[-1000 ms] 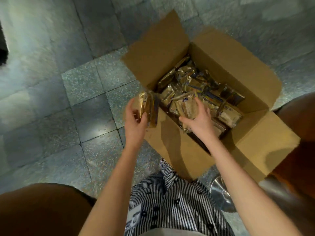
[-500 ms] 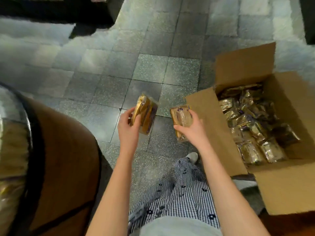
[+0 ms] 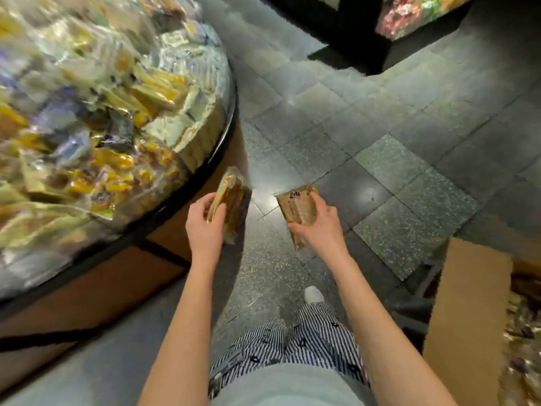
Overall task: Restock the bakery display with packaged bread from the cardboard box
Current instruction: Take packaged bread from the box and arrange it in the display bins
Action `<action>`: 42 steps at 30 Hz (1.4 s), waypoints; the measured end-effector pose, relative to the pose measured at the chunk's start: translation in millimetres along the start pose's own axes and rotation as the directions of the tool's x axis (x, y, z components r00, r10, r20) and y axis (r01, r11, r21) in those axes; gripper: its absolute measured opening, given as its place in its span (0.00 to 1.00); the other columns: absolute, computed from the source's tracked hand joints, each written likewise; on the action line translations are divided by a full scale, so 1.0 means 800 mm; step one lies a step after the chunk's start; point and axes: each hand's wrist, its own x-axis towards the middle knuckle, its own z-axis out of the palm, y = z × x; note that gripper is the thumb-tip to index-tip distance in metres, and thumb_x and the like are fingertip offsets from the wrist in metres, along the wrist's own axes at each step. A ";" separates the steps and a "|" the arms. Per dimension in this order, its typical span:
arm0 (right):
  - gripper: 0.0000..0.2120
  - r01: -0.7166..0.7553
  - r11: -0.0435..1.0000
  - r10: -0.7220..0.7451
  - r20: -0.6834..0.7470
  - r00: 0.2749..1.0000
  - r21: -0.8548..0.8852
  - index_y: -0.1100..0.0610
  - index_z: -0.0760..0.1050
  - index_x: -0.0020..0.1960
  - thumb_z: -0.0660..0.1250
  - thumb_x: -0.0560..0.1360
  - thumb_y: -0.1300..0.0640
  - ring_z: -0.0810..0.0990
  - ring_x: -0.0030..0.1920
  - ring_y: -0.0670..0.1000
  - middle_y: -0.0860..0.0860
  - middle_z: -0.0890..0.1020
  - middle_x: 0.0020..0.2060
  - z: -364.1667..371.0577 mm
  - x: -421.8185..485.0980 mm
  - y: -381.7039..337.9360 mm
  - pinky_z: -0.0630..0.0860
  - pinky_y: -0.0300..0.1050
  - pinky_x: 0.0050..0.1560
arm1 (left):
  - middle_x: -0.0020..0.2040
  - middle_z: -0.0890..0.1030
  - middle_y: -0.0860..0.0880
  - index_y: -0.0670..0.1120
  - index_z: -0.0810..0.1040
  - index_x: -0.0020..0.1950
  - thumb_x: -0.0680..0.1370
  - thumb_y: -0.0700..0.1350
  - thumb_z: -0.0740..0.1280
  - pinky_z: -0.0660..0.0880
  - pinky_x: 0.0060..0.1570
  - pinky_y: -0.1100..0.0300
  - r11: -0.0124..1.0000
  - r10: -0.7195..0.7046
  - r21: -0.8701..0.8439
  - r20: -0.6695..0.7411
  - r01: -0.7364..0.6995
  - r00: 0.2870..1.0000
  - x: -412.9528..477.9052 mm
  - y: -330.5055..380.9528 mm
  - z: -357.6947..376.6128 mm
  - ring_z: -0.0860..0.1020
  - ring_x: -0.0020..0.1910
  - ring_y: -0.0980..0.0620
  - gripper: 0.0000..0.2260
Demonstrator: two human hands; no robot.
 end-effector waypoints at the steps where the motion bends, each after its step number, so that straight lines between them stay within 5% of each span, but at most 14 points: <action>1: 0.44 0.034 0.999 -0.033 0.041 0.999 -0.019 0.46 0.55 0.78 0.76 0.70 0.47 0.68 0.67 0.59 0.56 0.65 0.66 0.018 0.001 -0.016 0.66 0.54 0.70 | 0.53 0.76 0.60 0.55 0.78 0.59 0.78 0.48 0.67 0.75 0.59 0.46 1.000 -0.029 -0.011 -0.054 0.029 0.998 0.000 -0.011 -0.024 0.76 0.55 0.54 0.10; 4: 0.43 0.142 0.986 -0.125 0.184 0.975 -0.083 0.46 0.55 0.78 0.75 0.70 0.48 0.67 0.67 0.57 0.56 0.65 0.67 0.072 -0.001 -0.059 0.66 0.51 0.67 | 0.54 0.76 0.59 0.65 0.76 0.56 0.76 0.56 0.65 0.77 0.55 0.41 0.993 -0.119 -0.052 -0.199 0.111 0.973 -0.008 -0.043 -0.088 0.77 0.55 0.52 0.09; 10: 0.42 0.318 0.935 -0.224 0.431 0.874 -0.159 0.47 0.56 0.77 0.75 0.69 0.48 0.68 0.66 0.57 0.57 0.66 0.65 0.182 -0.002 -0.138 0.68 0.51 0.65 | 0.54 0.78 0.56 0.64 0.77 0.56 0.74 0.56 0.66 0.79 0.53 0.41 0.956 -0.292 -0.140 -0.426 0.256 0.857 -0.018 -0.090 -0.197 0.79 0.54 0.49 0.10; 15: 0.43 0.426 0.887 -0.270 0.550 0.791 -0.177 0.44 0.56 0.76 0.75 0.68 0.44 0.71 0.63 0.57 0.54 0.66 0.63 0.254 -0.003 -0.185 0.71 0.57 0.66 | 0.56 0.77 0.49 0.52 0.78 0.60 0.80 0.43 0.66 0.76 0.43 0.69 0.947 -0.321 -0.169 -0.554 0.274 0.768 -0.014 -0.119 -0.254 0.78 0.53 0.52 0.10; 21: 0.42 0.528 0.831 -0.296 0.663 0.688 -0.176 0.45 0.56 0.76 0.74 0.70 0.43 0.68 0.65 0.58 0.55 0.65 0.66 0.361 0.013 -0.277 0.68 0.56 0.68 | 0.58 0.78 0.47 0.52 0.76 0.60 0.81 0.44 0.66 0.78 0.44 0.67 0.934 -0.353 -0.212 -0.683 0.289 0.640 0.015 -0.160 -0.334 0.78 0.54 0.52 0.09; 23: 0.42 0.555 0.820 -0.318 0.694 0.646 -0.142 0.44 0.55 0.77 0.74 0.70 0.42 0.68 0.65 0.58 0.55 0.65 0.66 0.400 0.017 -0.311 0.68 0.56 0.68 | 0.58 0.78 0.47 0.53 0.76 0.60 0.81 0.45 0.66 0.79 0.49 0.59 0.930 -0.355 -0.206 -0.717 0.304 0.600 0.032 -0.168 -0.366 0.78 0.55 0.52 0.08; 30: 0.42 0.605 0.796 -0.352 0.786 0.509 -0.035 0.42 0.55 0.77 0.75 0.70 0.44 0.69 0.66 0.58 0.55 0.65 0.68 0.510 0.013 -0.421 0.72 0.52 0.65 | 0.61 0.77 0.43 0.48 0.77 0.64 0.82 0.45 0.64 0.75 0.35 0.72 0.896 -0.418 -0.269 -0.780 0.353 0.466 0.091 -0.196 -0.472 0.78 0.55 0.47 0.11; 35: 0.40 0.652 0.758 -0.357 0.829 0.430 -0.012 0.43 0.57 0.77 0.74 0.71 0.45 0.68 0.68 0.58 0.56 0.65 0.69 0.569 0.007 -0.470 0.67 0.51 0.66 | 0.61 0.76 0.45 0.49 0.76 0.64 0.82 0.44 0.65 0.74 0.34 0.72 0.878 -0.424 -0.283 -0.836 0.387 0.349 0.106 -0.206 -0.522 0.77 0.51 0.55 0.11; 42: 0.41 0.698 0.715 -0.311 0.876 0.369 -0.040 0.44 0.57 0.76 0.75 0.70 0.44 0.69 0.65 0.58 0.56 0.66 0.65 0.635 -0.017 -0.490 0.70 0.52 0.63 | 0.59 0.77 0.46 0.49 0.78 0.62 0.81 0.42 0.65 0.75 0.34 0.69 0.832 -0.472 -0.368 -0.863 0.415 0.180 0.086 -0.242 -0.576 0.78 0.53 0.51 0.10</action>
